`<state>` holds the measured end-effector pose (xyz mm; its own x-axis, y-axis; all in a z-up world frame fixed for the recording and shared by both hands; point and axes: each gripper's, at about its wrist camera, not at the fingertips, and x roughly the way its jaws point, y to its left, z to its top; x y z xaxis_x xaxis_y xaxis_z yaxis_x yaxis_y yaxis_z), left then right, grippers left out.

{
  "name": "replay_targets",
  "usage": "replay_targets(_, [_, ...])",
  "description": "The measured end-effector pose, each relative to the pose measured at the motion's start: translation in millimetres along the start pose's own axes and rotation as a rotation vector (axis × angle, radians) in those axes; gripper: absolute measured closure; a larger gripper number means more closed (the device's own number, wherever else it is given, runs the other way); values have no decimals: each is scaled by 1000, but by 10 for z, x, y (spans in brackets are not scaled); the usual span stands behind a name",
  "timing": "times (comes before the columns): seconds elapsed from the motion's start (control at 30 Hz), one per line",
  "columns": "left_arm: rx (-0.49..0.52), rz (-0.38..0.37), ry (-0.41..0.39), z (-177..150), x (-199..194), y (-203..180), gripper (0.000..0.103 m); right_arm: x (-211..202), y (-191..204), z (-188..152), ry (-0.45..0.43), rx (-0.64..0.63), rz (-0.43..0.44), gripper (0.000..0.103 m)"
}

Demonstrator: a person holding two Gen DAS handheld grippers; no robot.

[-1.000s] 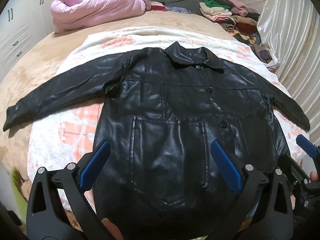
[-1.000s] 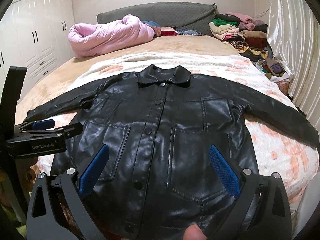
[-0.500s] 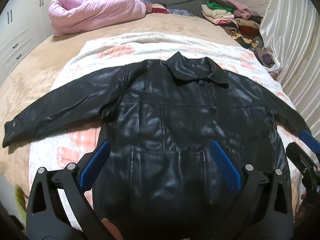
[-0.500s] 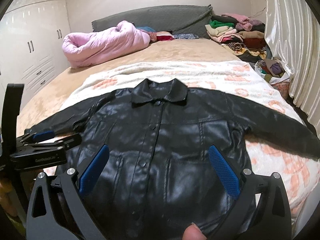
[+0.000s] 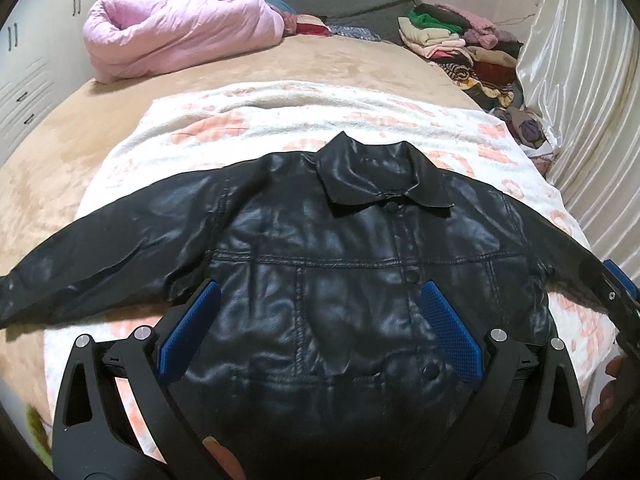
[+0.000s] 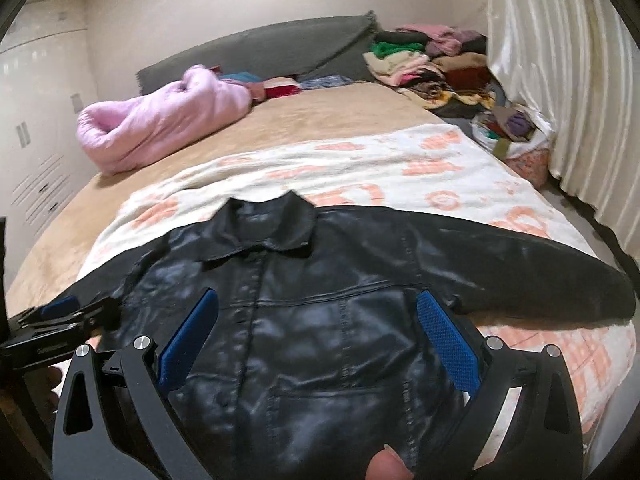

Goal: Fold large clothes
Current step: 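Move the right tool to the jacket's sleeve and grasp its cuff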

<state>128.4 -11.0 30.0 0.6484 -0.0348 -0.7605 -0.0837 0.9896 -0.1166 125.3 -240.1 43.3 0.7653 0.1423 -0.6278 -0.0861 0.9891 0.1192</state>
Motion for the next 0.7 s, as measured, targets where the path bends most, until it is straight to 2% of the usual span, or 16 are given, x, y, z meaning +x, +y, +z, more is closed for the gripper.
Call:
replay_targets(0.2, [2,-24,24,80,216,-148,9,179,-418,24,19,94,-51,4])
replay_targets(0.3, [5,-60,2,118,270,-232,9,242,-629,19,25,141,-92,4])
replay_targets(0.53, [18,-88,50,211,547,-416,9,422,-1393,-74,53,336,-208,4])
replay_targets(0.6, [21,-116,58,239,617,-474,9,433,-1613,-112,52,390,-247,4])
replay_targets(0.7, [44,-110,62,265,695,-565,9,430,-1985,-195,48,483,-303,4])
